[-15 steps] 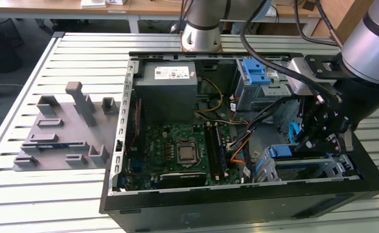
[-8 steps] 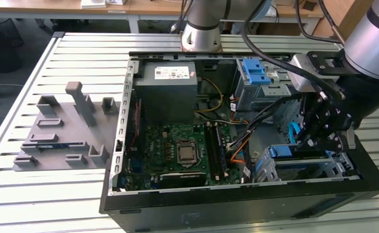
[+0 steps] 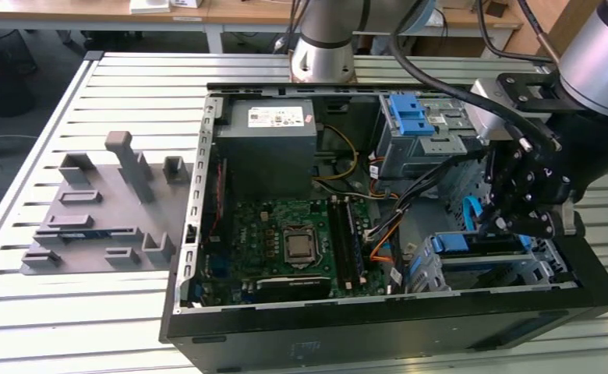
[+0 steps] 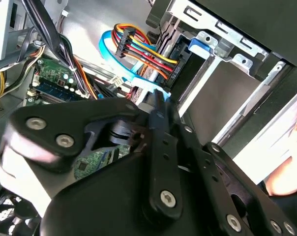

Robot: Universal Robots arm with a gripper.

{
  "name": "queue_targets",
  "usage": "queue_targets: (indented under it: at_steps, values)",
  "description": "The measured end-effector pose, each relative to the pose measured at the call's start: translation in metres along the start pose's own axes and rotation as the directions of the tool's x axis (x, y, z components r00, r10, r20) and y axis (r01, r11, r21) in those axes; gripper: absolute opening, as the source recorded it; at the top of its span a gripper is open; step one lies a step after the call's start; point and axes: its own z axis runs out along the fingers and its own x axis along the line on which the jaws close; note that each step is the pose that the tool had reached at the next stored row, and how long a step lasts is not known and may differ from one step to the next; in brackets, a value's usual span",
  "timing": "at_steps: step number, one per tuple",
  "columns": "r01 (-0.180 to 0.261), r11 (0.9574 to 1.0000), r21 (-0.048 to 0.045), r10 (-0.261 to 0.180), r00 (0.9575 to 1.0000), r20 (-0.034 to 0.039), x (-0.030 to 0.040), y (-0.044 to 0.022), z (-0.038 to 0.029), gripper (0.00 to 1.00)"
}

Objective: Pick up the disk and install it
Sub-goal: 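Insert the second disk wire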

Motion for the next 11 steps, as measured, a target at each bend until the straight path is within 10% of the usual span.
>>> queue_targets:
  at_steps: [11]
  values:
    - [0.0, 1.0, 0.0, 0.0, 1.0, -0.0003, -0.0001, 0.0, -0.0006, 0.11]
